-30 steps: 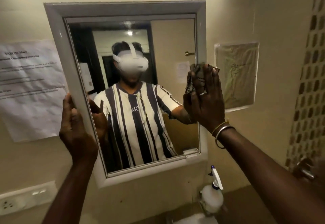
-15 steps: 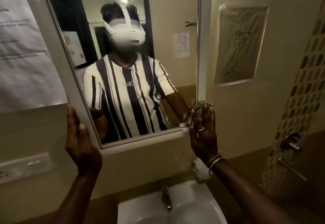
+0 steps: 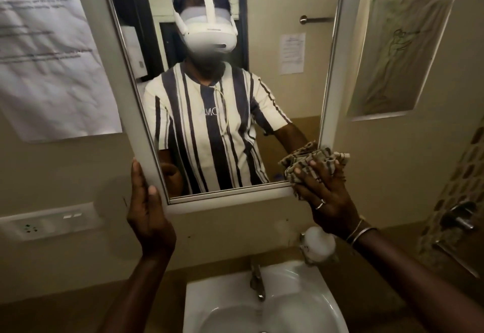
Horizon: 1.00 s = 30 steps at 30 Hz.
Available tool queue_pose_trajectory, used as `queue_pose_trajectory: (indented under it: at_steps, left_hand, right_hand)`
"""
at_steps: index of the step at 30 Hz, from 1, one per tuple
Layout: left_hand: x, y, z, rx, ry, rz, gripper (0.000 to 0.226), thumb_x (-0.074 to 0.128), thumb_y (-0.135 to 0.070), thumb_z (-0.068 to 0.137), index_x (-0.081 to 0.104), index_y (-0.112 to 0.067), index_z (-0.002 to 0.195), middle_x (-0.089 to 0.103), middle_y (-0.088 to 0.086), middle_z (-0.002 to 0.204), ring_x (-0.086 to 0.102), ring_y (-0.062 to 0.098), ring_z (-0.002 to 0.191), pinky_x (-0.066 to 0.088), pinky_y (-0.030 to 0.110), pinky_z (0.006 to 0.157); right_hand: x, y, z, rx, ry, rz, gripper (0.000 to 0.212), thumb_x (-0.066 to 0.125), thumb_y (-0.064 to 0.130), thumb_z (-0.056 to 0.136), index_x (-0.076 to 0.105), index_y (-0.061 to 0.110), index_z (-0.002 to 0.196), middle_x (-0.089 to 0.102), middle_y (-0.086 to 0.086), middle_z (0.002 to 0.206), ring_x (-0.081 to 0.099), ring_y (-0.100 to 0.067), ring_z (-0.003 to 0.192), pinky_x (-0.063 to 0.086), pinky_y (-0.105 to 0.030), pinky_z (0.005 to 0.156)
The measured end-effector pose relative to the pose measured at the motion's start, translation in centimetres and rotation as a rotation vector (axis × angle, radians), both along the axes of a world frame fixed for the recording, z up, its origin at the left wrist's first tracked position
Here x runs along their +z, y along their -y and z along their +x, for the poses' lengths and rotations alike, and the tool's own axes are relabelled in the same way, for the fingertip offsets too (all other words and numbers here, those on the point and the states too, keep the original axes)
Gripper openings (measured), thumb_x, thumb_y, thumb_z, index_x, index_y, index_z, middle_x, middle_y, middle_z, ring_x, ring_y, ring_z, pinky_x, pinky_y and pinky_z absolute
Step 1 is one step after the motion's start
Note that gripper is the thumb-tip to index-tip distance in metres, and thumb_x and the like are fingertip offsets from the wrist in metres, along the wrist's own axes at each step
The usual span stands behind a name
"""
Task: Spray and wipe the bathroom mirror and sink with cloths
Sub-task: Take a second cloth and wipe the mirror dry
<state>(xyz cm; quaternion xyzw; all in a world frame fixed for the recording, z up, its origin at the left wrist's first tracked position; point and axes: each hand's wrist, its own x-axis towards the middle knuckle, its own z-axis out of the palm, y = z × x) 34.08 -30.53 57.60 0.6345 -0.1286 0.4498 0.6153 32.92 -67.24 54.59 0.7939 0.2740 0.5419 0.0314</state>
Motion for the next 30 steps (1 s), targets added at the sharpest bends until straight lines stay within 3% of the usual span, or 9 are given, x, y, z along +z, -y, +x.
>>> queue_pose_trajectory:
  at_steps: [2, 5, 9, 14, 18, 22, 30]
  left_hand:
    - [-0.5, -0.1, 0.3, -0.013, 0.003, -0.007, 0.049, 0.037, -0.007, 0.108, 0.033, -0.005, 0.157, 0.039, 0.009, 0.162, 0.035, 0.018, 0.152, 0.031, 0.034, 0.124]
    - [-0.9, 0.1, 0.5, -0.013, 0.006, -0.032, 0.049, 0.037, -0.008, 0.108, 0.034, -0.004, 0.157, 0.039, 0.009, 0.162, 0.035, 0.018, 0.152, 0.031, 0.036, 0.124]
    - [-0.9, 0.2, 0.4, -0.016, 0.003, -0.044, 0.049, 0.036, -0.009, 0.108, 0.034, -0.003, 0.156, 0.040, 0.009, 0.162, 0.036, 0.018, 0.151, 0.032, 0.033, 0.124]
    - [-0.8, 0.0, 0.2, -0.066, 0.011, -0.080, 0.049, 0.034, -0.013, 0.108, 0.036, -0.003, 0.155, 0.042, 0.006, 0.160, 0.037, 0.017, 0.150, 0.031, 0.035, 0.124]
    - [-0.9, -0.4, 0.1, -0.096, 0.006, -0.092, 0.049, 0.034, -0.016, 0.107, 0.038, -0.005, 0.155, 0.045, 0.007, 0.159, 0.041, 0.019, 0.148, 0.034, 0.041, 0.123]
    - [-1.1, -0.8, -0.2, -0.127, -0.024, -0.105, 0.047, 0.034, -0.011, 0.108, 0.039, -0.005, 0.154, 0.044, -0.001, 0.158, 0.039, 0.013, 0.149, 0.033, 0.031, 0.122]
    - [-2.6, -2.1, -0.9, -0.210, -0.098, -0.123, 0.047, 0.034, -0.014, 0.108, 0.040, -0.007, 0.154, 0.045, 0.000, 0.159, 0.038, 0.011, 0.150, 0.032, 0.032, 0.122]
  right_hand:
    - [0.0, -0.3, 0.1, 0.038, -0.005, -0.155, 0.051, 0.063, -0.006, 0.091, 0.059, 0.011, 0.139, 0.056, -0.015, 0.148, 0.048, -0.047, 0.139, 0.036, -0.079, 0.102]
    - [-0.7, -1.9, 0.3, 0.015, 0.034, -0.347, 0.040, 0.068, 0.014, 0.098, 0.065, 0.016, 0.138, 0.054, -0.009, 0.151, 0.049, -0.038, 0.141, 0.037, -0.074, 0.107]
    - [-2.1, -4.0, 0.9, -0.040, 0.067, -0.308, 0.046, 0.067, 0.013, 0.098, 0.060, 0.018, 0.142, 0.049, -0.008, 0.156, 0.044, -0.036, 0.145, 0.032, -0.072, 0.112]
    - [-3.1, -7.6, 1.4, -0.042, 0.013, -0.307, 0.043, 0.047, 0.009, 0.105, 0.056, 0.019, 0.146, 0.044, -0.009, 0.159, 0.040, -0.037, 0.148, 0.021, -0.070, 0.118]
    - [-3.0, -11.5, 1.9, 0.007, -0.005, -0.272, 0.044, 0.047, 0.010, 0.105, 0.056, 0.019, 0.147, 0.040, -0.009, 0.161, 0.034, -0.036, 0.151, 0.018, -0.070, 0.118]
    - [-3.2, -15.5, 2.3, 0.068, -0.016, -0.255, 0.044, 0.051, 0.014, 0.105, 0.055, 0.019, 0.148, 0.038, -0.009, 0.163, 0.030, -0.035, 0.153, 0.018, -0.070, 0.119]
    - [-3.0, -22.9, 3.0, 0.188, -0.083, -0.240, 0.039, 0.048, 0.014, 0.106, 0.059, 0.016, 0.144, 0.038, -0.011, 0.162, 0.027, -0.034, 0.155, 0.015, -0.067, 0.122]
